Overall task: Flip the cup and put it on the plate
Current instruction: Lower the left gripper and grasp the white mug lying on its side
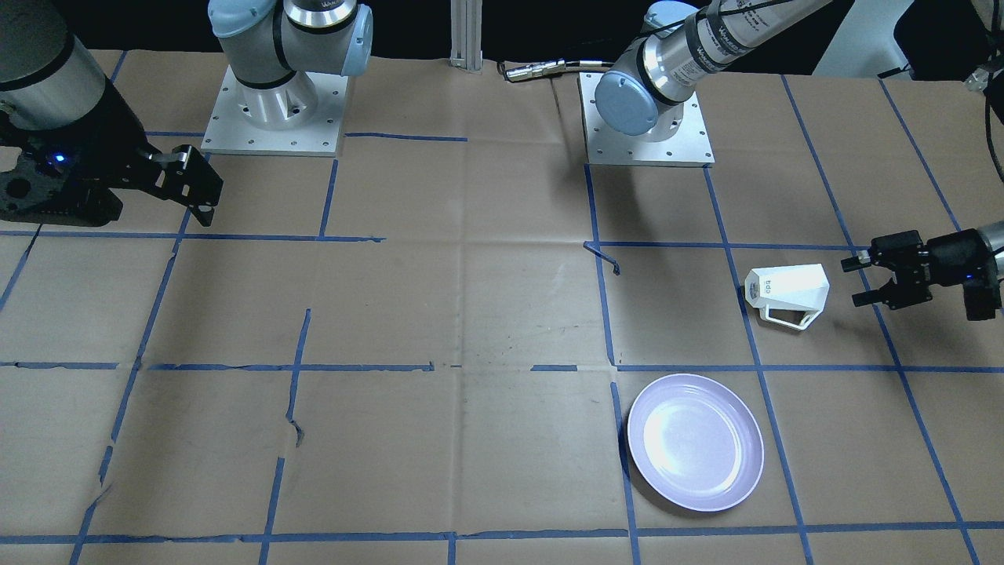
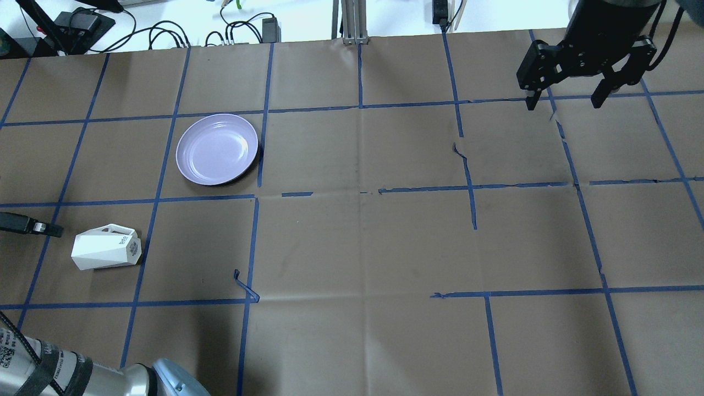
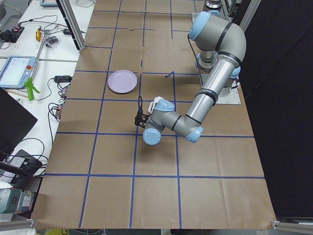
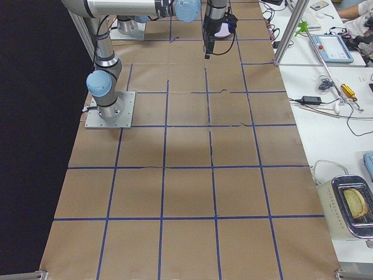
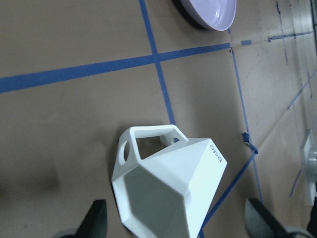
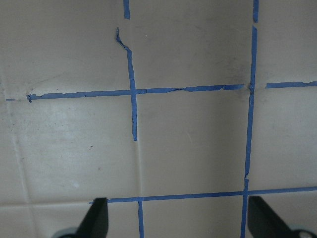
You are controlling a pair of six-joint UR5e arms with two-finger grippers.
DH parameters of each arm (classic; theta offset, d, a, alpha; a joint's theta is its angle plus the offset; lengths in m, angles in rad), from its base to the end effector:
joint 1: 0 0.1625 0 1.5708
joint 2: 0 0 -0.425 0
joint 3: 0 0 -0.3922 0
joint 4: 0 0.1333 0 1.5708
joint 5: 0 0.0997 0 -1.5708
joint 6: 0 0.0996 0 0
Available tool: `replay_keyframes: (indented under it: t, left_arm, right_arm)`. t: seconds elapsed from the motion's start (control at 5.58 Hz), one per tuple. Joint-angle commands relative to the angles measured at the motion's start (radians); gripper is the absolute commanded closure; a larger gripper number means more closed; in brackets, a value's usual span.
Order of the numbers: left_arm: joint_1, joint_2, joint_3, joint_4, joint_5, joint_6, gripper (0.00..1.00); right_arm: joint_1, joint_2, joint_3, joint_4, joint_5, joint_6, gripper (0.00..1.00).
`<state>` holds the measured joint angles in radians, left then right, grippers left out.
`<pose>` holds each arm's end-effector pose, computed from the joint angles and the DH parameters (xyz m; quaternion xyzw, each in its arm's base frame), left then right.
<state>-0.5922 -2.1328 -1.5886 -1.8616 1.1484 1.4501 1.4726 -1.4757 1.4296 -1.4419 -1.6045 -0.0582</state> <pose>0.3586 -0.4511 0.1725 -0.1211 -0.8827 0.0343 0.4527 0.0780 -0.5335 0.4962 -0.0193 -0.9988 -0.0426 0.0136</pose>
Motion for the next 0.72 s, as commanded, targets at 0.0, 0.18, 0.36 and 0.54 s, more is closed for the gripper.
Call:
replay_keyframes:
  t: [0.0, 0.18, 0.36, 0.54]
  left_arm:
    - [0.009, -0.012, -0.086, -0.047, -0.035, 0.016, 0.03]
    - [0.018, -0.012, -0.091, -0.047, -0.033, 0.012, 0.03]
    - [0.019, -0.009, -0.093, -0.047, -0.036, 0.016, 0.25]
    - [0.019, -0.003, -0.093, -0.045, -0.033, 0.015, 0.70]
  right_arm:
    - [0.000, 0.000, 0.000, 0.000, 0.000, 0.000, 0.00]
    - [0.000, 0.000, 0.000, 0.000, 0.000, 0.000, 0.00]
    - [0.000, 0.000, 0.000, 0.000, 0.000, 0.000, 0.00]
    - [0.000, 0.000, 0.000, 0.000, 0.000, 0.000, 0.00]
